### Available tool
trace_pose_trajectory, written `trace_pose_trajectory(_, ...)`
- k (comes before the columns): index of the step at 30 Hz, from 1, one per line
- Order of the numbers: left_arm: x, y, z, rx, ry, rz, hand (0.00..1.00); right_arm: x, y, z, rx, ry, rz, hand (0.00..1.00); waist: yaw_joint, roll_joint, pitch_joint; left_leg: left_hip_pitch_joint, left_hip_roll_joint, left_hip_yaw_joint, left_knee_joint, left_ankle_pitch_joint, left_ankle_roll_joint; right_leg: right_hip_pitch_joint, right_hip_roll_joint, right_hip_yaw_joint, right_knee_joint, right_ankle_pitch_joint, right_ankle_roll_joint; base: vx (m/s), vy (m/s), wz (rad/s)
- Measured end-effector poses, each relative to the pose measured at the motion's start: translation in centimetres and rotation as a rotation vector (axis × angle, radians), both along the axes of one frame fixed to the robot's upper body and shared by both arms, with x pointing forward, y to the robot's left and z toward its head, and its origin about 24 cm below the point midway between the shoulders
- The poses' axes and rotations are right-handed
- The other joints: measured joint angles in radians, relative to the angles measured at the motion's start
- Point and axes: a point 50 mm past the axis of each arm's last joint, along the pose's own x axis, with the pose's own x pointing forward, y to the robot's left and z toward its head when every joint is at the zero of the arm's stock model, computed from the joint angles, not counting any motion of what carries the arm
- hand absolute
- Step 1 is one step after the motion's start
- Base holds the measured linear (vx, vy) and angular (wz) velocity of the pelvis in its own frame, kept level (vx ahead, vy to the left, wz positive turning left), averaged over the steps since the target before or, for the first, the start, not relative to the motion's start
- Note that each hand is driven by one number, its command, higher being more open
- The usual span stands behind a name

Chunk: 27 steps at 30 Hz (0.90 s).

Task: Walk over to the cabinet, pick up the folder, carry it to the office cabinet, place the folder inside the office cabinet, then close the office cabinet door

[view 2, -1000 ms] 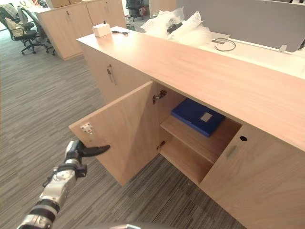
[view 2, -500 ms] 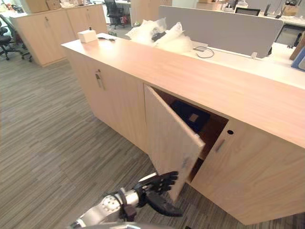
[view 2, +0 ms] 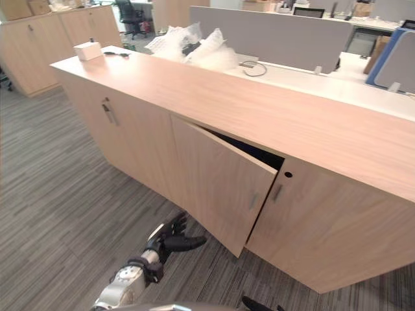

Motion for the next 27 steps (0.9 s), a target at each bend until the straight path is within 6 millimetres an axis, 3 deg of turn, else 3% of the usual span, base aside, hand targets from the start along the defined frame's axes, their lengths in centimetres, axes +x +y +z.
trace_pose_trajectory(1,-1.0,0.6,-1.2,0.001,0.069,0.063,1.00,-0.4,-0.1,0.0,0.000,0.008,-0.051,1.00,-0.002,0.004,0.010,-0.042,-0.008,-0.099,0.084,0.023,0.005,0.006,0.003,0.028,0.003,-0.005,-0.005,0.04,-0.023,-0.75)
trace_pose_trajectory(2,-2.4,1.0,-2.6,-0.023,0.157,0.143,1.00,-0.5,-0.3,-0.1,0.001,0.018,-0.078,1.00,0.002,0.003,0.011,-0.047,-0.081,-0.226,0.045,-0.033,-0.044,0.004,-0.014,0.067,0.011,-0.008,-0.004,0.05,0.028,-0.83)
trace_pose_trajectory(3,-3.1,1.3,-3.2,-0.035,0.200,0.185,1.00,-0.5,-0.4,-0.1,-0.002,0.023,-0.086,1.00,0.002,0.004,0.012,-0.041,-0.126,-0.288,-0.002,-0.055,-0.058,-0.006,-0.020,0.092,0.017,-0.010,-0.002,0.05,0.098,-1.15)
trace_pose_trajectory(4,-4.7,2.2,-4.3,-0.070,0.290,0.304,1.00,-0.2,-0.5,-0.1,0.001,0.024,-0.097,1.00,0.003,0.006,0.012,-0.017,-0.205,-0.428,-0.133,-0.080,-0.077,-0.030,-0.020,0.150,0.026,-0.010,0.001,0.08,0.124,-1.25)
trace_pose_trajectory(5,-5.2,3.4,-4.9,-0.104,0.340,0.429,1.00,0.0,-0.4,-0.1,0.008,0.023,-0.103,1.00,0.001,0.015,0.012,0.013,-0.240,-0.538,-0.270,-0.075,-0.078,-0.051,-0.001,0.194,0.037,-0.009,0.005,0.10,0.160,-1.31)
trace_pose_trajectory(6,-5.6,4.0,-5.1,-0.118,0.359,0.490,1.00,0.0,-0.5,-0.1,0.008,0.019,-0.111,1.00,0.004,0.026,0.013,0.030,-0.240,-0.567,-0.326,-0.041,-0.056,-0.059,0.018,0.220,0.043,-0.009,0.008,0.10,0.149,-1.28)
trace_pose_trajectory(7,-6.7,5.5,-5.5,-0.116,0.393,0.598,1.00,0.1,0.1,-0.2,0.027,0.017,-0.127,1.00,0.006,0.010,0.013,0.062,-0.235,-0.529,-0.333,-0.028,-0.024,-0.059,0.025,0.260,0.045,-0.007,0.017,0.10,0.137,-0.98)
trace_pose_trajectory(10,-9.1,8.2,-5.8,-0.085,0.429,0.760,1.00,-1.1,1.5,-0.4,0.054,0.022,-0.142,1.00,0.002,-0.041,-0.019,0.095,-0.234,-0.439,-0.389,-0.035,-0.017,-0.071,0.010,0.322,0.026,-0.002,0.024,0.16,0.127,-0.82)
trace_pose_trajectory(11,-9.5,8.4,-5.9,-0.083,0.437,0.777,1.00,-1.2,1.5,-0.4,0.056,0.023,-0.143,1.00,0.004,-0.044,-0.023,0.107,-0.234,-0.420,-0.408,-0.032,-0.012,-0.077,0.009,0.337,0.023,-0.001,0.026,0.10,0.070,-0.75)
trace_pose_trajectory(13,-11.2,8.1,-6.3,-0.089,0.484,0.822,1.00,-1.7,1.5,-0.4,0.052,0.024,-0.153,1.00,0.003,-0.037,-0.033,0.146,-0.235,-0.376,-0.478,-0.015,-0.007,-0.078,0.005,0.368,-0.002,0.009,0.029,0.09,0.040,-0.53)
trace_pose_trajectory(18,-12.7,6.4,-6.8,-0.160,0.522,0.898,1.00,-2.8,0.9,-0.3,0.042,0.033,-0.200,1.00,0.004,0.000,-0.065,0.197,-0.213,-0.348,-0.539,-0.004,-0.017,-0.075,0.020,0.360,-0.015,0.011,0.029,0.10,-0.014,-0.17)
trace_pose_trajectory(21,-12.7,5.9,-6.9,-0.170,0.524,0.884,1.00,-3.0,0.6,-0.2,0.038,0.033,-0.228,1.00,0.009,0.013,-0.070,0.213,-0.199,-0.325,-0.556,-0.001,-0.022,-0.076,0.033,0.360,-0.015,0.012,0.027,0.04,-0.036,-0.15)
trace_pose_trajectory(27,-11.9,5.7,-6.8,-0.092,0.514,0.762,1.00,-3.1,0.6,-0.2,0.041,0.033,-0.252,1.00,0.020,0.013,-0.070,0.228,-0.181,-0.294,-0.570,0.003,-0.032,-0.083,0.051,0.364,-0.022,0.024,0.013,-0.04,-0.018,-0.15)
